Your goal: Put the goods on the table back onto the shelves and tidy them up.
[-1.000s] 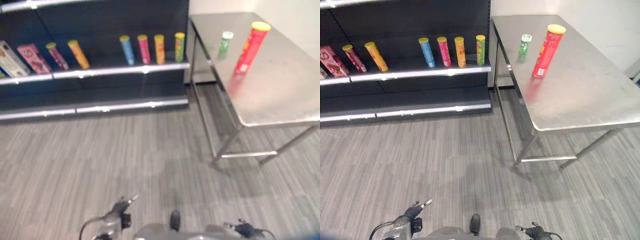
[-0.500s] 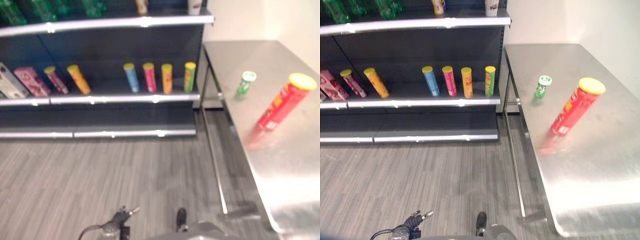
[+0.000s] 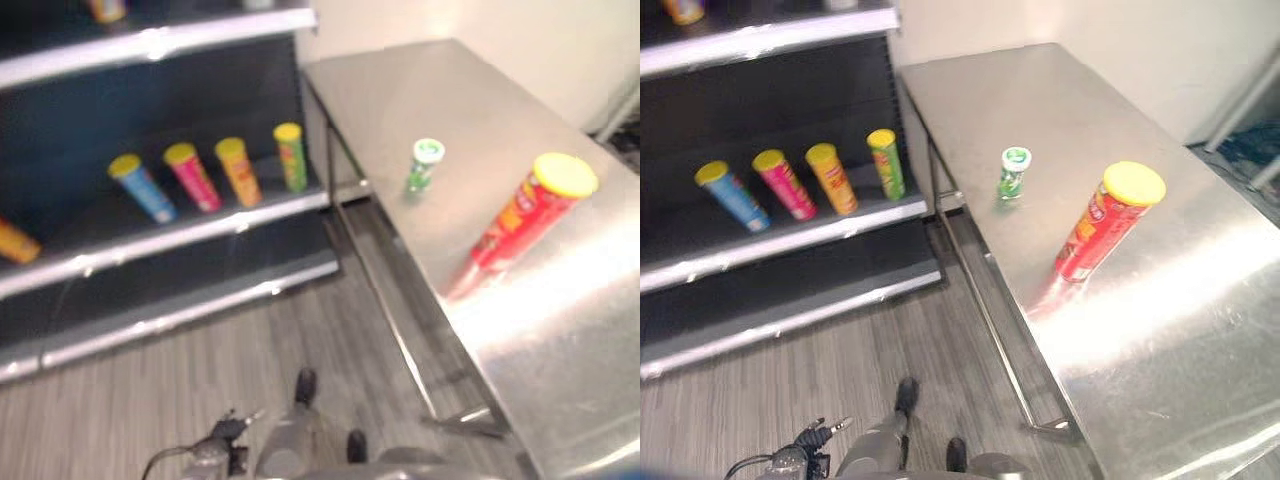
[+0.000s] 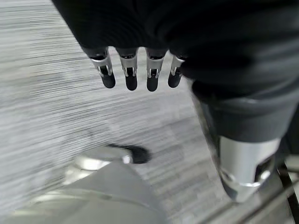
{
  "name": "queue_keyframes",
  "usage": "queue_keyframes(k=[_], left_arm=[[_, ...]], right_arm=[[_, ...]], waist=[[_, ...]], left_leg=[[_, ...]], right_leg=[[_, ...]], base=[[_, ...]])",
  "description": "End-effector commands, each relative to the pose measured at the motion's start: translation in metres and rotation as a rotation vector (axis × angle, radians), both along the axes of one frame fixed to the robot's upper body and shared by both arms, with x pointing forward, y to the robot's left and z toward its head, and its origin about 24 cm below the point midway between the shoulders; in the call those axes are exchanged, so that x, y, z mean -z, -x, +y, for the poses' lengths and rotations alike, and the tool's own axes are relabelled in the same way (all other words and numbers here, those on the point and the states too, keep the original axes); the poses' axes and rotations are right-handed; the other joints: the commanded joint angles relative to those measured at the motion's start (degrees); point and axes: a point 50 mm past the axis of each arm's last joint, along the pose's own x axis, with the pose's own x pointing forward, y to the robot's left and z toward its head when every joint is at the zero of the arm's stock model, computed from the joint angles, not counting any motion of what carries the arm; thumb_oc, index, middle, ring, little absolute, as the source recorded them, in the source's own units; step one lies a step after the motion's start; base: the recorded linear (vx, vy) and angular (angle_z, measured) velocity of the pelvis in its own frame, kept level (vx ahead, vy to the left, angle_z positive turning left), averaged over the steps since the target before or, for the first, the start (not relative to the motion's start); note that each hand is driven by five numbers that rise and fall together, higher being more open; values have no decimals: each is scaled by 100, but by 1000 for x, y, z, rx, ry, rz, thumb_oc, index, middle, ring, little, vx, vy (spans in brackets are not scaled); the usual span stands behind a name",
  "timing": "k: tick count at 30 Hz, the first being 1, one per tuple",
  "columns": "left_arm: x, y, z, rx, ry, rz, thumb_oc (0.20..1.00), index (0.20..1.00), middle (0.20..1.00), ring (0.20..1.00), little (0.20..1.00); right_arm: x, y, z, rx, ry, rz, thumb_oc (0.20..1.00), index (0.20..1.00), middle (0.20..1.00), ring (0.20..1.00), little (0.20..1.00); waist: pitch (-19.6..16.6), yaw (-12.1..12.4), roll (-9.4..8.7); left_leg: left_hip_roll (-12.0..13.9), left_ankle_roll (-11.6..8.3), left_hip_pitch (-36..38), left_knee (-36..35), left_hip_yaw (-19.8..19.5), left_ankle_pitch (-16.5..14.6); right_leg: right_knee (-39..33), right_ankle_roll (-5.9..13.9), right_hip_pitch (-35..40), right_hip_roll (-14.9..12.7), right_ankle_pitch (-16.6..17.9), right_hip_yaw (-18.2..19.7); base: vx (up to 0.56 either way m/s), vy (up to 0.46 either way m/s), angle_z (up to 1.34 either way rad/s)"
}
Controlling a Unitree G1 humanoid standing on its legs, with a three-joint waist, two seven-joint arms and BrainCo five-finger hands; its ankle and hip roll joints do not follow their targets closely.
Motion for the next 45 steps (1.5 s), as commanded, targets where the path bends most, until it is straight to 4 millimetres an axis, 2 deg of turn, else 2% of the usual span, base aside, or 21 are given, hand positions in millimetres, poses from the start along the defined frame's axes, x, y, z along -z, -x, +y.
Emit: queue_keyframes(k=[1,4,9,15,17,21,22,26,29,30,31,33,34,35,36,38,40,41,42,45], left_arm=[[-8,-13,10,33,-44,-55,1000,1000,1000,1000,1000],[-9,-13,17,14,-63,-51,1000,1000,1000,1000,1000],[-9,-13,19,7,-71,-48,1000,1000,1000,1000,1000],[-12,-17,24,3,-78,-55,1000,1000,1000,1000,1000],[-14,-22,26,3,-84,-73,1000,1000,1000,1000,1000],[-20,-29,34,16,-98,-94,1000,1000,1000,1000,1000],[-20,-29,34,16,-97,-94,1000,1000,1000,1000,1000],[-22,-32,38,15,-99,-100,1000,1000,1000,1000,1000],[-25,-39,38,25,-102,-121,1000,1000,1000,1000,1000],[-28,-43,40,35,-114,-128,1000,1000,1000,1000,1000],[-28,-44,39,36,-113,-128,1000,1000,1000,1000,1000],[-30,-50,41,53,-131,-137,1000,1000,1000,1000,1000],[-31,-50,42,58,-146,-138,1000,1000,1000,1000,1000],[-30,-48,41,54,-150,-130,1000,1000,1000,1000,1000],[-29,-48,41,54,-149,-130,1000,1000,1000,1000,1000],[-27,-43,39,44,-162,-123,1000,1000,1000,1000,1000],[-21,-34,34,42,-153,-99,1000,1000,1000,1000,1000],[-17,-26,29,46,-138,-76,1000,1000,1000,1000,1000],[-15,-23,28,50,-131,-68,1000,1000,1000,1000,1000],[-14,-16,29,56,-112,-54,1000,1000,1000,1000,1000]], right_arm=[[4,-48,31,-17,-73,-127,1000,1000,1000,1000,1000],[4,-54,36,-33,-88,-136,1000,1000,1000,1000,1000],[4,-55,35,-14,-93,-139,1000,1000,1000,1000,1000],[6,-38,28,91,-92,-99,1000,1000,1000,1000,1000],[7,-23,23,143,-83,-65,1000,1000,1000,1000,1000],[3,30,3,326,-29,61,1000,1000,1000,1000,1000],[3,30,3,326,-29,61,1000,1000,1000,1000,1000],[-17,79,-33,660,84,85,1000,1000,1000,1000,1000],[-39,100,-64,876,200,36,1000,1000,1000,1000,1000],[-51,114,-77,968,272,20,1000,1000,1000,1000,1000],[-52,114,-77,969,272,18,1000,1000,1000,1000,1000],[-67,126,-94,1076,364,-37,1000,1000,1000,1000,1000],[-87,125,-119,1155,480,-156,1000,1000,1000,1000,1000],[-100,119,-135,1174,557,-239,1000,1000,1000,1000,1000],[-100,119,-135,1174,558,-238,1000,1000,1000,1000,1000],[-127,89,-166,1146,665,-457,1000,1000,1000,1000,1000],[-163,44,-192,1100,733,-764,1000,1000,1000,1000,1000],[-201,6,-205,1002,771,-1030,1000,1000,1000,1000,1000],[-217,-9,-207,935,767,-1121,1000,1000,1000,1000,1000],[-289,-68,-204,624,784,-1421,1000,1000,1000,1000,1000]], waist=[[-20,268,-259],[24,267,-303],[34,248,-345],[9,157,-406],[-7,105,-429],[-23,-50,-503],[-22,-41,-501],[4,-229,-524],[132,-398,-491],[226,-494,-502],[233,-483,-494],[282,-561,-481],[229,-635,-502],[171,-665,-495],[170,-664,-492],[87,-689,-521],[6,-718,-531],[-70,-709,-547],[-101,-698,-553],[-185,-643,-566]], left_leg=[[63,-222,680,-367,206,-779],[-5,-92,632,-226,419,-926],[-54,1,621,-158,594,-1047],[-104,94,597,-58,835,-1196],[-116,122,586,-25,926,-1245],[-128,191,601,20,1125,-1352],[-127,192,604,22,1132,-1356],[-171,295,703,48,1253,-1495],[-200,378,820,26,1309,-1577],[-170,377,842,34,1348,-1558],[-165,375,844,36,1354,-1560],[-138,365,839,86,1302,-1576],[-144,351,842,85,1290,-1580],[-142,343,851,68,1285,-1590],[-142,343,851,68,1283,-1590],[-156,334,885,38,1311,-1612],[-153,334,960,-28,1356,-1668],[-161,339,987,-97,1418,-1644],[-167,340,1003,-102,1432,-1647],[-192,357,1133,-158,1434,-1699]], right_leg=[[105,1046,-609,-997,-162,168],[176,1146,-746,-1151,-94,304],[190,1243,-831,-1257,-33,396],[214,1350,-1000,-1366,82,547],[204,1390,-1045,-1392,124,600],[223,1502,-1209,-1419,256,790],[224,1503,-1209,-1418,256,797],[422,1636,-1320,-1445,293,1012],[995,1696,-1576,-1436,252,1176],[1331,1716,-1747,-1392,384,1270],[1356,1714,-1760,-1384,375,1279],[1363,1672,-1754,-1368,353,1285],[1259,1652,-1691,-1402,366,1244],[1149,1656,-1635,-1420,373,1223],[1144,1656,-1632,-1421,376,1220],[991,1685,-1576,-1442,404,1213],[840,1726,-1523,-1442,388,1225],[718,1750,-1534,-1445,448,1270],[695,1754,-1521,-1446,450,1279],[703,1771,-1444,-1481,395,1291]], base=[[0,147,6],[-10,146,1],[2,125,-12],[7,93,-15],[-1,100,-23],[-9,91,-31],[-5,72,-30],[-8,111,-31],[-38,140,-28],[-39,77,-31],[-58,28,-25],[-11,15,-23],[0,0,0],[15,6,3],[38,10,5],[9,5,3],[20,34,-18],[20,42,-52],[6,33,-58],[6,13,-6]])
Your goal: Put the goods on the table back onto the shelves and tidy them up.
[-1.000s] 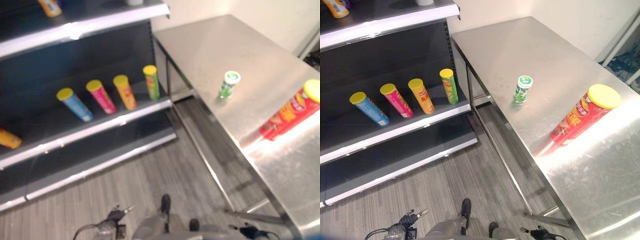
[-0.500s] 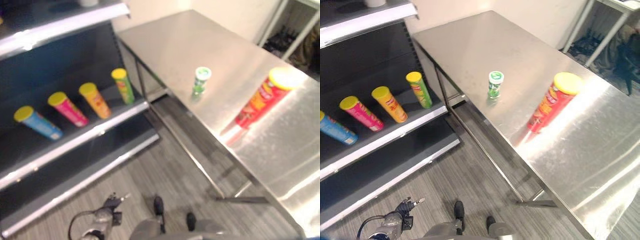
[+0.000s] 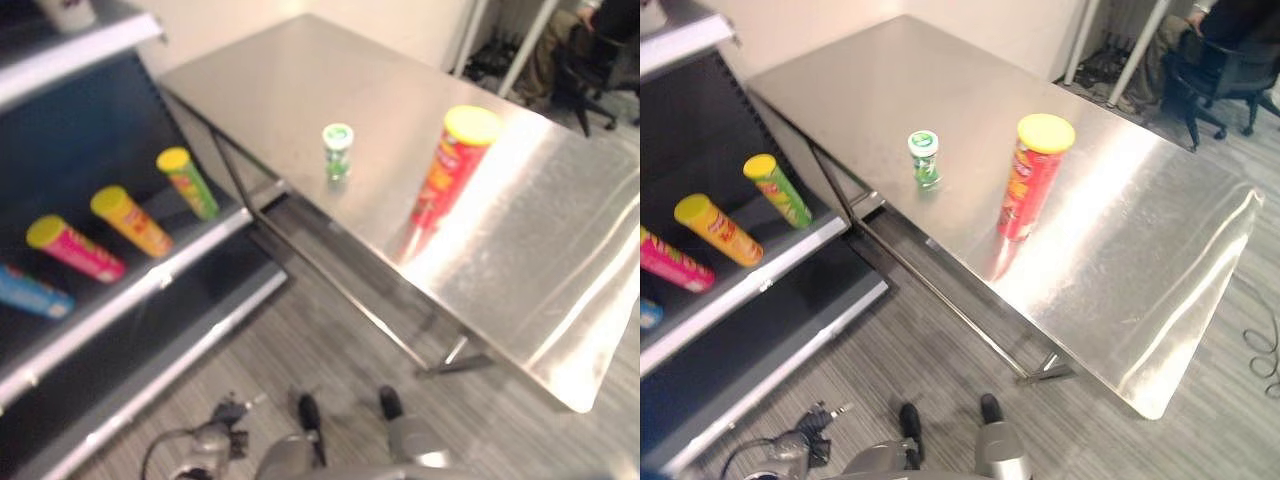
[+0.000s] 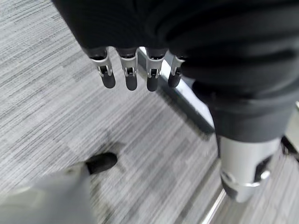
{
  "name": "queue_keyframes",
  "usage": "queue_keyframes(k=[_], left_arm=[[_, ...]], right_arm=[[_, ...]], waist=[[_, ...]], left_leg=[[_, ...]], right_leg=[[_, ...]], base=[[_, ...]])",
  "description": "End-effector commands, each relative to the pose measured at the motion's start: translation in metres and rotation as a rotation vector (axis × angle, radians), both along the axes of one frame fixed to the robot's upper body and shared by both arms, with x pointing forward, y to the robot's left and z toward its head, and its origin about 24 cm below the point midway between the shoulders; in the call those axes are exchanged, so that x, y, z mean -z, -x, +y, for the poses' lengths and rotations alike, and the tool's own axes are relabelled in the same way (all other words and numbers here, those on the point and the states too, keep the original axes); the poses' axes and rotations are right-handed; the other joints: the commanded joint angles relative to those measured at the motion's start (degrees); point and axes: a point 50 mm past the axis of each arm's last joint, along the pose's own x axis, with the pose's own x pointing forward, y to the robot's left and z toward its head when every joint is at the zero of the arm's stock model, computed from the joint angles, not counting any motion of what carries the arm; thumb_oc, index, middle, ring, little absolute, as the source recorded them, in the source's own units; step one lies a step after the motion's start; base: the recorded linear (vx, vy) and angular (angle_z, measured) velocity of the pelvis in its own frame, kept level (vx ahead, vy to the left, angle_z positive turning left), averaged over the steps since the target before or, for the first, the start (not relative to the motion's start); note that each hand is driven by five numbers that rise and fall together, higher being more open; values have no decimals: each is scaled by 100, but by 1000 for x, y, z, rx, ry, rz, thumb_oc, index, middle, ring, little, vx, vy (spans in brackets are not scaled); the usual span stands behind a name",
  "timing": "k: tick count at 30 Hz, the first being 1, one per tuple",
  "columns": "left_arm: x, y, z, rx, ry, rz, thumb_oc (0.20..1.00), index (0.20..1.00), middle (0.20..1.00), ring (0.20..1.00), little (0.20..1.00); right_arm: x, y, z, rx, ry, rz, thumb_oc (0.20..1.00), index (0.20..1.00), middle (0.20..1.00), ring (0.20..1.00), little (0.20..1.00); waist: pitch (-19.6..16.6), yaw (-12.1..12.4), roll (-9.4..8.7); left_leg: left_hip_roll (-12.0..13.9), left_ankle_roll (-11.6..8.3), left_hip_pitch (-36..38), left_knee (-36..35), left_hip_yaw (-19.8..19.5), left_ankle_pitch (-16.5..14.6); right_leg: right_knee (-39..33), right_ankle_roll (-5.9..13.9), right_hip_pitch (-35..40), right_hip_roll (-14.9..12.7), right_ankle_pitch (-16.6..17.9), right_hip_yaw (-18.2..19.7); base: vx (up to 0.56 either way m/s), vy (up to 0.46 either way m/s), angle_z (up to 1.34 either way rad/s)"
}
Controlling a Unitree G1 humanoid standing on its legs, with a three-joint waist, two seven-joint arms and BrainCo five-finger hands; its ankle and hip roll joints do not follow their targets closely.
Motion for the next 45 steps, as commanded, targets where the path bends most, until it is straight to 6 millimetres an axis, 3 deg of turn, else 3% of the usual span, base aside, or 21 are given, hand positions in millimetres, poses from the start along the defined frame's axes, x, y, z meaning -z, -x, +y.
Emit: queue_keyframes(k=[1,2,3,5,6,8,10,12,15,16,17,20,24,33,34,37,38,45], left_arm=[[-11,-10,28,23,-75,-29,1000,1000,1000,1000,1000],[-11,-10,28,22,-75,-29,1000,1000,1000,1000,1000],[-11,-8,29,31,-69,-27,1000,1000,1000,1000,1000],[-13,-8,34,44,-69,-42,1000,1000,1000,1000,1000],[-13,-8,34,42,-69,-42,1000,1000,1000,1000,1000],[-15,-6,37,51,-59,-46,1000,1000,1000,1000,1000],[-14,-4,37,41,-44,-51,1000,1000,1000,1000,1000],[-13,2,36,38,-24,-55,1000,1000,1000,1000,1000],[-10,10,33,38,-5,-34,1000,1000,1000,1000,1000],[-9,12,31,38,2,-29,1000,1000,1000,1000,1000],[-7,16,30,31,5,-16,1000,1000,1000,1000,1000],[-6,20,30,31,5,-6,1000,1000,1000,1000,1000],[-6,18,22,38,40,-41,1000,1000,1000,1000,1000],[-4,26,19,52,58,-27,1000,1000,1000,1000,1000],[-3,29,18,59,61,-18,1000,1000,1000,1000,1000],[-2,30,19,33,55,-15,1000,1000,1000,1000,1000],[-2,30,19,25,51,-19,1000,1000,1000,1000,1000],[-3,26,19,12,39,-34,1000,1000,1000,1000,1000]], right_arm=[[-49,-29,1,-106,223,-62,1000,1000,1000,1000,1000],[-49,-29,1,-106,223,-62,1000,1000,1000,1000,1000],[-90,-59,15,-247,376,-140,1000,1000,1000,1000,1000],[-132,-86,37,-435,510,-268,1000,1000,1000,1000,1000],[-132,-86,38,-438,510,-268,1000,1000,1000,1000,1000],[-159,-99,51,-567,582,-322,1000,1000,1000,1000,1000],[-173,-107,61,-659,593,-403,1000,1000,1000,1000,1000],[-182,-124,70,-802,584,-371,1000,1000,1000,1000,1000],[-187,-135,79,-896,604,-284,1000,1000,1000,1000,1000],[-189,-141,81,-915,626,-208,1000,1000,1000,1000,1000],[-192,-155,92,-1002,677,-17,1000,1000,1000,1000,1000],[-200,-163,105,-1088,735,95,1000,1000,1000,1000,1000],[-200,-169,121,-1267,694,112,1000,1000,1000,1000,1000],[-195,-175,138,-1443,632,157,1000,1000,1000,1000,1000],[-194,-177,141,-1435,696,290,1000,1000,1000,1000,1000],[-190,-185,159,-1487,769,388,1000,1000,1000,1000,1000],[-186,-192,165,-1467,852,500,1000,1000,1000,1000,1000],[-177,-208,178,-1484,924,581,1000,1000,1000,1000,1000]], waist=[[-184,143,-211],[-189,144,-213],[-169,187,-236],[-186,304,-258],[-186,292,-256],[-245,374,-300],[-260,436,-334],[-352,629,-416],[-431,658,-451],[-446,719,-483],[-462,748,-529],[-471,773,-567],[-488,784,-557],[-545,832,-496],[-556,864,-495],[-559,878,-482],[-551,935,-471],[-544,1001,-444]], left_leg=[[2,-45,636,-10,-114,-1063],[2,-46,631,-13,-111,-1057],[3,-30,665,-4,-120,-1082],[33,-71,610,-10,-114,-1025],[33,-72,613,-14,-118,-1024],[48,-121,628,-59,-139,-992],[73,-164,597,-5,-186,-976],[110,-254,615,0,-262,-935],[174,-323,696,-80,-320,-893],[197,-357,712,-103,-329,-866],[248,-424,746,-172,-360,-802],[309,-486,767,-219,-379,-752],[424,-603,777,-295,-456,-651],[497,-702,770,-350,-579,-589],[509,-721,786,-362,-583,-573],[524,-732,804,-365,-583,-569],[533,-738,808,-365,-583,-564],[528,-752,777,-365,-645,-532]], right_leg=[[291,514,-341,-108,271,256],[289,514,-348,-109,276,259],[468,555,-376,-116,345,277],[468,521,-396,-135,315,161],[456,520,-387,-136,318,154],[213,473,-406,-90,311,-59],[105,465,-390,-33,306,-147],[-137,405,-191,-31,346,-320],[-303,372,-21,-33,365,-482],[-342,364,23,-42,378,-534],[-381,333,77,-18,366,-600],[-403,303,128,13,320,-668],[-403,248,230,68,188,-804],[-403,177,354,85,44,-958],[-403,170,384,71,48,-1000],[-403,161,391,79,34,-1016],[-403,154,410,77,16,-1034],[-403,129,446,78,-25,-1095]], base=[[2,8,8],[-31,-30,1],[-69,-58,11],[-64,-67,4],[6,-48,-7],[5,-80,9],[20,-102,25],[85,-117,19],[85,-90,23],[54,-113,29],[27,-93,22],[17,-76,13],[25,-72,8],[27,-43,13],[16,-23,9],[11,-29,6],[8,-29,6],[9,-16,6]])
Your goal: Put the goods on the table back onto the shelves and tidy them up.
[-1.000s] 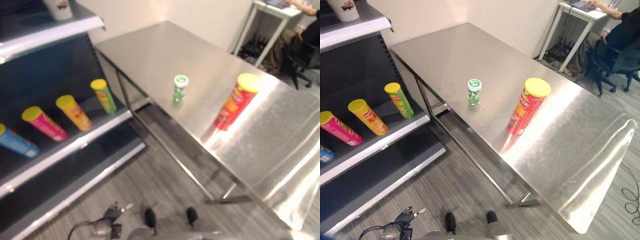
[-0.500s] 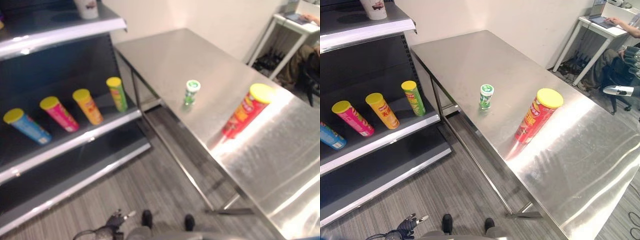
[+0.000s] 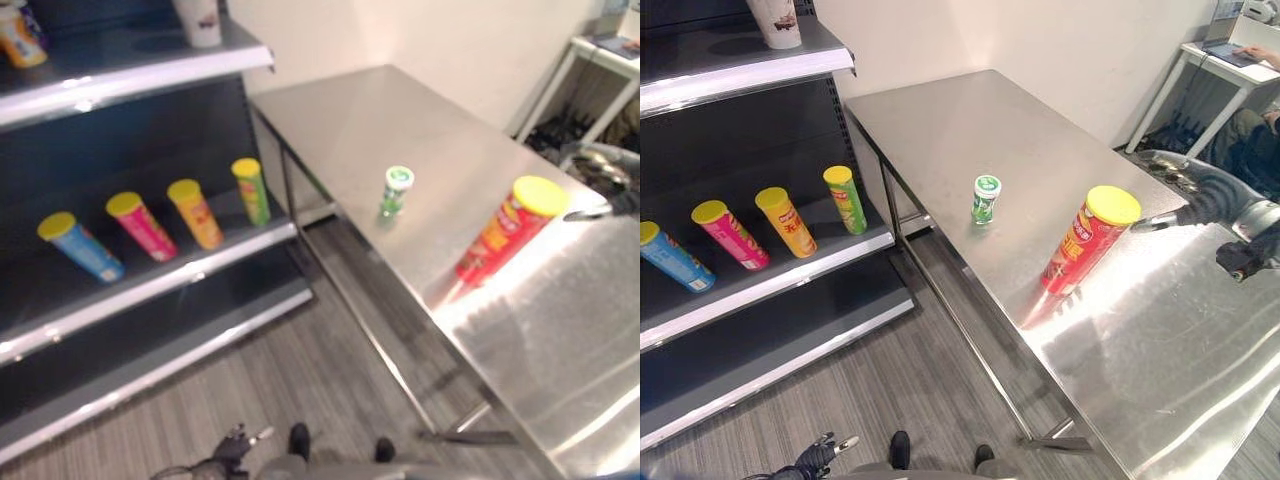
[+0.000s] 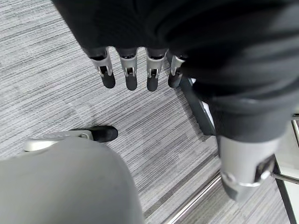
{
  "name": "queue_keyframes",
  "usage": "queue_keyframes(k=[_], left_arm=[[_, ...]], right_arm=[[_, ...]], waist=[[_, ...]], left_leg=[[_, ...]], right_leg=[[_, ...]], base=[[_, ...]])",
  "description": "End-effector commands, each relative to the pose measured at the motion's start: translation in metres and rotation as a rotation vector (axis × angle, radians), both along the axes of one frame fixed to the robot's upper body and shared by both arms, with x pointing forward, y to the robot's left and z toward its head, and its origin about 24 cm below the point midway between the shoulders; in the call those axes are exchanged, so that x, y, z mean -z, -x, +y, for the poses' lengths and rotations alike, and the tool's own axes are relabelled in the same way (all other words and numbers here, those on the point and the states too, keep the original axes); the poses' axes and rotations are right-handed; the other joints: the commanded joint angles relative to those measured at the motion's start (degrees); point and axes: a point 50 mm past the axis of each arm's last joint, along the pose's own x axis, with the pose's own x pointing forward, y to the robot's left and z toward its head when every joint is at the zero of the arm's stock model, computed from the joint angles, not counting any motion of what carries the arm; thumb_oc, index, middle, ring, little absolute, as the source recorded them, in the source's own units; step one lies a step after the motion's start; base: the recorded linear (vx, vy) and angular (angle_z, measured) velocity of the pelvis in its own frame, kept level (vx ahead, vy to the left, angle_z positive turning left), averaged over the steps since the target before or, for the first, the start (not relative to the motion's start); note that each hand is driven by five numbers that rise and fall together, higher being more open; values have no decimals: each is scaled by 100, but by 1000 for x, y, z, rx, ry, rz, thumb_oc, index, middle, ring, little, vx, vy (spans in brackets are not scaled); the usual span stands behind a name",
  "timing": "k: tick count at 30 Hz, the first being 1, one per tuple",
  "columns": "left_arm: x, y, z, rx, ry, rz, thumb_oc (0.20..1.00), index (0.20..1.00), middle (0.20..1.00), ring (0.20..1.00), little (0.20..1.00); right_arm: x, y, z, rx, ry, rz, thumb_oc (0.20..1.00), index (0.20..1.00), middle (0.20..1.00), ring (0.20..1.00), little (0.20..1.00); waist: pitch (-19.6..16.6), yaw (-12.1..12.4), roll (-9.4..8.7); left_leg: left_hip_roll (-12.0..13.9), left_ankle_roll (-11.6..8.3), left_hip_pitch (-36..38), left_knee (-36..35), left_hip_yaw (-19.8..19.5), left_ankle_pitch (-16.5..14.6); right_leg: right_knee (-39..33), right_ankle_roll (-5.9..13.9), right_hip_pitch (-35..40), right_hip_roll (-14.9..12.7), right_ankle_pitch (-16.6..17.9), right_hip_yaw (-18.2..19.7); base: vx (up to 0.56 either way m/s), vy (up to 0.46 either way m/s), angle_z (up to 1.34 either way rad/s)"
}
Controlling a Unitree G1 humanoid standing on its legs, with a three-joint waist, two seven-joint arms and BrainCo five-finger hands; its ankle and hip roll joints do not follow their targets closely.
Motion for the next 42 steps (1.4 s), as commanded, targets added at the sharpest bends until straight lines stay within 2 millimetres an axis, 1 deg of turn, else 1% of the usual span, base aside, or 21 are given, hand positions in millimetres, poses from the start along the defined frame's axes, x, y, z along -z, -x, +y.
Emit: queue_keyframes(k=[1,9,13,14,15,18,19,21,23,24,25,26,34,35,39,42], left_arm=[[-9,-17,14,-17,-42,-80,1000,1000,1000,1000,1000],[-7,-13,11,2,-34,-69,1000,1000,1000,1000,1000],[-7,-12,9,11,-27,-63,1000,1000,1000,1000,1000],[-6,-13,7,21,-22,-65,1000,1000,1000,1000,1000],[-7,-13,7,22,-22,-65,1000,1000,1000,1000,1000],[-6,-14,3,37,-7,-68,1000,1000,1000,1000,1000],[-6,-14,3,36,-6,-68,1000,1000,1000,1000,1000],[-6,-18,-1,50,1,-77,1000,1000,1000,1000,1000],[-6,-19,-2,56,5,-77,1000,1000,1000,1000,1000],[-6,-20,-3,66,8,-77,1000,1000,1000,1000,1000],[-6,-20,-4,71,11,-74,1000,1000,1000,1000,1000],[-6,-20,-4,74,10,-75,1000,1000,1000,1000,1000],[-6,-21,-3,77,6,-75,1000,1000,1000,1000,1000],[-6,-21,-3,73,3,-78,1000,1000,1000,1000,1000],[-7,-21,-1,68,-4,-77,1000,1000,1000,1000,1000],[-8,-23,1,59,-13,-85,1000,1000,1000,1000,1000]], right_arm=[[-26,-8,5,-8,60,-119,1000,1000,1000,1000,1000],[-16,-11,7,-24,102,-36,1000,1000,1000,1000,1000],[-11,-13,14,-66,63,1,1000,1000,1000,1000,1000],[-6,-13,22,-115,16,39,1000,1000,1000,1000,1000],[-6,-13,22,-115,16,39,1000,1000,1000,1000,1000],[-4,-11,32,-176,-15,70,1000,1000,1000,1000,1000],[-4,-11,33,-176,-14,70,1000,1000,1000,1000,1000],[-4,-12,39,-208,-51,65,1000,1000,1000,1000,1000],[-4,-12,41,-218,-68,66,1000,1000,1000,1000,1000],[-3,-11,43,-230,-97,70,937,937,937,937,937],[-2,-11,42,-230,-108,74,667,667,667,667,667],[-2,-11,41,-223,-104,72,200,200,200,200,200],[-2,-9,34,-184,-12,83,200,200,200,200,200],[-3,-10,29,-154,28,66,200,200,200,200,200],[-6,-9,26,-139,36,41,200,200,200,200,200],[-15,-9,25,-124,31,-20,200,200,200,200,200]], waist=[[-101,386,-196],[-96,425,-194],[-101,448,-198],[-110,454,-202],[-110,454,-203],[-133,469,-212],[-134,466,-211],[-148,473,-214],[-155,474,-209],[-171,474,-210],[-177,473,-209],[-183,476,-212],[-198,451,-222],[-193,432,-226],[-195,415,-226],[-195,409,-220]], left_leg=[[421,-492,501,43,281,-830],[420,-534,428,43,172,-797],[420,-535,431,43,137,-799],[425,-537,438,43,117,-798],[425,-537,439,43,117,-798],[432,-541,455,43,104,-807],[432,-541,455,43,104,-807],[431,-539,455,43,103,-808],[431,-537,457,43,100,-810],[434,-537,463,43,100,-812],[437,-537,467,43,102,-815],[436,-535,469,43,99,-816],[449,-550,480,43,102,-833],[456,-555,487,43,104,-833],[472,-563,498,43,94,-838],[499,-575,503,43,78,-837]], right_leg=[[46,212,-296,-51,-108,-37],[46,194,-255,-78,-141,-175],[46,189,-230,-80,-151,-207],[46,187,-212,-81,-162,-225],[46,187,-211,-82,-162,-225],[46,184,-186,-73,-179,-243],[46,184,-185,-73,-179,-243],[46,181,-181,-73,-181,-241],[46,180,-178,-73,-185,-243],[46,179,-174,-72,-186,-249],[46,179,-169,-73,-190,-250],[46,180,-167,-75,-187,-250],[46,176,-159,-75,-192,-255],[46,168,-148,-73,-204,-260],[48,158,-139,-65,-219,-254],[66,144,-133,-46,-245,-259]], base=[[8,-16,6],[11,-22,9],[9,-15,12],[9,-12,5],[13,-16,5],[8,-11,5],[1,-10,6],[-1,-6,5],[6,-5,4],[0,0,0],[0,0,0],[0,0,0],[0,0,0],[0,0,0],[0,0,0],[1,-40,0]])
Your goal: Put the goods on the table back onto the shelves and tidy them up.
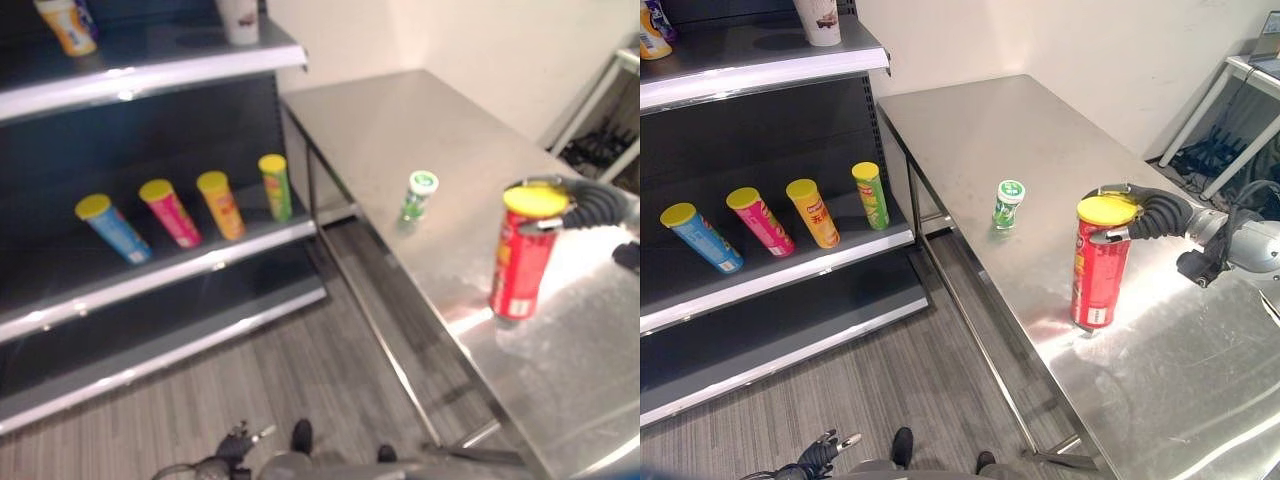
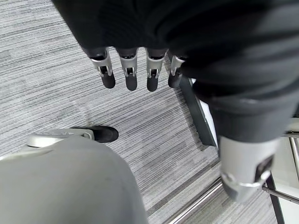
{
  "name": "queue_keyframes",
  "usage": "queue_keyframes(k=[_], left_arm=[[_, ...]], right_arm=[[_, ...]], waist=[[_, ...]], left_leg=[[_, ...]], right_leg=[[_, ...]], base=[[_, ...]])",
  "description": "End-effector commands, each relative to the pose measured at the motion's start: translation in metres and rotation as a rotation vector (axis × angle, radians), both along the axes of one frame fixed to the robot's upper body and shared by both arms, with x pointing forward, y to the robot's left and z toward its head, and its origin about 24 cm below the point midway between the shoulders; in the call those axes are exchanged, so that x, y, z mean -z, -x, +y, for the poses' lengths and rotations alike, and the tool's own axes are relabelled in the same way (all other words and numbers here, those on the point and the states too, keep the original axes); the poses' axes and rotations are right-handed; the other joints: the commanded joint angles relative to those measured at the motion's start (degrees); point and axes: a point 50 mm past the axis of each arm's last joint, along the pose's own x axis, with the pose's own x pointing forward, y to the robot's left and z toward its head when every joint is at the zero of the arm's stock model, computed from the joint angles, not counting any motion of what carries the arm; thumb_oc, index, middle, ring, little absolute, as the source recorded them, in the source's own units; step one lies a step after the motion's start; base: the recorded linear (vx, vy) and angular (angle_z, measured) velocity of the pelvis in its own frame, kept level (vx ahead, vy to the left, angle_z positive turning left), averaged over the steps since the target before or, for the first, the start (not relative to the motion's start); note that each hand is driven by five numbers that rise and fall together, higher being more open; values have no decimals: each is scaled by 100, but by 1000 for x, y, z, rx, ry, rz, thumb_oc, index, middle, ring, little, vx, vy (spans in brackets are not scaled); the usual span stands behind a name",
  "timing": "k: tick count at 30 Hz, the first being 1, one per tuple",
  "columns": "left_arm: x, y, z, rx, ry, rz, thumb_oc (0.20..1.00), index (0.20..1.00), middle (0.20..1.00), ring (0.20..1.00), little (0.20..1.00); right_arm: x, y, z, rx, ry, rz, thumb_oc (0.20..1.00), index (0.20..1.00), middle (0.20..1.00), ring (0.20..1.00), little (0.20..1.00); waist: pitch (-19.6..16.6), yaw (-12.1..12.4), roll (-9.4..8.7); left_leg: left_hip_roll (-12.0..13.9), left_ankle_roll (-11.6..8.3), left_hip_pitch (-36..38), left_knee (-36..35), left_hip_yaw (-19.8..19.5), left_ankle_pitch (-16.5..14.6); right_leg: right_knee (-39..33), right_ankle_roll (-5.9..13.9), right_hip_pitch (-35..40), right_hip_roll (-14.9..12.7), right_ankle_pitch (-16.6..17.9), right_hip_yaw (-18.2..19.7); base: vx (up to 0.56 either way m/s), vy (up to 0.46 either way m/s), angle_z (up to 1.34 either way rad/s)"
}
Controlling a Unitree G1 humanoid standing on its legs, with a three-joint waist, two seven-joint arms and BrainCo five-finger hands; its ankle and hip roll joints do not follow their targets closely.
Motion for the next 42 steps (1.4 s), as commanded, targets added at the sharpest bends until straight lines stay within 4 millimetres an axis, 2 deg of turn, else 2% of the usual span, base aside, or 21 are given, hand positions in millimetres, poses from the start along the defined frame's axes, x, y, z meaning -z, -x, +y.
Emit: queue_keyframes(k=[1,2,6,11,12,15,20,21,22,25,26,27,28,31,32,34,35,38,39,40,42], left_arm=[[-9,-23,5,44,-27,-86,1000,1000,1000,1000,1000],[-9,-22,11,11,-44,-85,1000,1000,1000,1000,1000],[-14,-20,26,-59,-78,-102,1000,1000,1000,1000,1000],[-21,-24,38,-129,-107,-148,1000,1000,1000,1000,1000],[-24,-31,42,-169,-112,-183,1000,1000,1000,1000,1000],[-27,-35,41,-174,-104,-208,1000,1000,1000,1000,1000],[-30,-39,47,-135,-148,-215,1000,1000,1000,1000,1000],[-30,-39,47,-135,-148,-215,1000,1000,1000,1000,1000],[-30,-40,42,-98,-143,-215,1000,1000,1000,1000,1000],[-29,-45,35,-46,-134,-210,1000,1000,1000,1000,1000],[-30,-51,32,17,-141,-213,1000,1000,1000,1000,1000],[-30,-51,32,17,-142,-211,1000,1000,1000,1000,1000],[-34,-55,38,40,-162,-222,1000,1000,1000,1000,1000],[-37,-57,42,28,-171,-233,1000,1000,1000,1000,1000],[-41,-59,49,-4,-182,-249,1000,1000,1000,1000,1000],[-42,-59,53,-26,-185,-255,1000,1000,1000,1000,1000],[-42,-58,55,-54,-179,-253,1000,1000,1000,1000,1000],[-40,-56,54,-66,-164,-241,1000,1000,1000,1000,1000],[-38,-53,51,-73,-145,-240,1000,1000,1000,1000,1000],[-38,-53,51,-73,-145,-240,1000,1000,1000,1000,1000],[-35,-49,46,-130,-116,-245,1000,1000,1000,1000,1000]], right_arm=[[-36,-2,1,9,-2,-192,200,200,200,200,200],[-54,-1,4,7,-117,-331,200,200,200,200,200],[-88,13,1,40,-361,-692,200,200,200,200,200],[-118,32,18,-24,-327,-923,200,200,200,200,200],[-133,44,20,-44,-341,-1043,200,200,200,200,200],[-136,50,19,-42,-371,-1087,200,200,200,200,200],[-132,51,22,-48,-392,-1101,200,200,200,200,200],[-132,51,22,-48,-392,-1100,200,200,200,200,200],[-125,49,14,-8,-416,-1085,200,200,200,200,200],[-115,46,3,66,-446,-1073,200,200,200,200,200],[-102,40,-3,128,-446,-1042,200,200,200,200,200],[-101,40,-3,128,-447,-1041,200,200,200,200,200],[-97,35,5,111,-443,-1027,200,200,200,200,200],[-97,32,9,94,-452,-1024,200,200,200,200,200],[-97,32,12,78,-464,-1024,200,200,200,200,200],[-98,32,13,64,-461,-1011,200,200,200,200,200],[-100,33,18,31,-442,-985,200,200,200,200,200],[-101,33,28,-28,-392,-943,200,200,200,200,200],[-101,33,36,-75,-371,-917,200,200,200,200,200],[-101,33,36,-75,-371,-916,200,200,200,200,200],[-102,37,47,-147,-362,-898,200,200,200,200,200]], waist=[[-160,300,-281],[-172,267,-251],[-182,404,-172],[-61,508,-172],[101,556,-190],[168,554,-152],[37,419,-113],[32,429,-108],[-85,425,15],[-222,390,114],[-264,348,61],[-282,360,49],[-232,389,41],[-181,422,57],[-103,457,156],[-63,475,165],[-33,511,130],[22,604,-60],[114,674,-159],[125,656,-159],[325,699,-276]], left_leg=[[479,-489,569,42,382,-899],[507,-502,568,42,353,-889],[595,-525,555,42,254,-869],[605,-546,328,573,-14,-996],[543,-605,-36,1110,-38,-1071],[637,-662,-233,1301,-44,-1040],[1670,-778,-194,719,99,-450],[1682,-783,-177,697,112,-446],[1707,-882,-67,580,-185,-477],[1530,-961,66,466,-235,-703],[1163,-850,170,425,-174,-922],[1157,-843,193,421,-147,-964],[877,-647,278,302,27,-1092],[758,-574,269,283,160,-1090],[593,-454,228,194,300,-1005],[367,-349,166,123,299,-891],[190,-262,128,128,236,-836],[-92,-202,-50,225,172,-748],[-202,-222,-66,382,109,-818],[-205,-224,-66,409,91,-836],[-346,-392,-333,1279,157,-1104]], right_leg=[[47,245,-227,-125,-181,84],[65,224,-228,-97,-214,78],[89,135,-209,15,-320,40],[164,21,-194,92,-456,74],[192,-28,-173,47,-520,9],[189,-21,-87,-19,-556,-151],[257,298,-201,-606,-530,-170],[259,296,-203,-598,-534,-161],[309,416,-236,-777,-468,-115],[322,574,-245,-1057,-230,-197],[363,729,-483,-1449,393,-161],[347,742,-468,-1460,364,-152],[381,789,-832,-1672,922,-102],[447,759,-997,-1695,982,-145],[652,617,-1032,-1473,542,-249],[988,498,-1010,-1045,173,-22],[1275,320,-905,-421,-382,188],[1268,45,-760,230,-686,229],[1100,-140,-718,370,-710,213],[1090,-143,-694,369,-714,194],[841,-159,-496,200,-629,-80]], base=[[-2,-88,0],[4,-96,1],[27,-113,3],[0,-84,8],[-60,-8,7],[-32,97,49],[-19,375,40],[14,455,23],[44,439,23],[-19,429,15],[-77,517,35],[-223,635,40],[-128,303,9],[-206,329,-36],[-217,358,-35],[-208,395,-7],[-135,280,17],[-104,141,28],[-30,31,49],[33,44,41],[-6,61,47]])
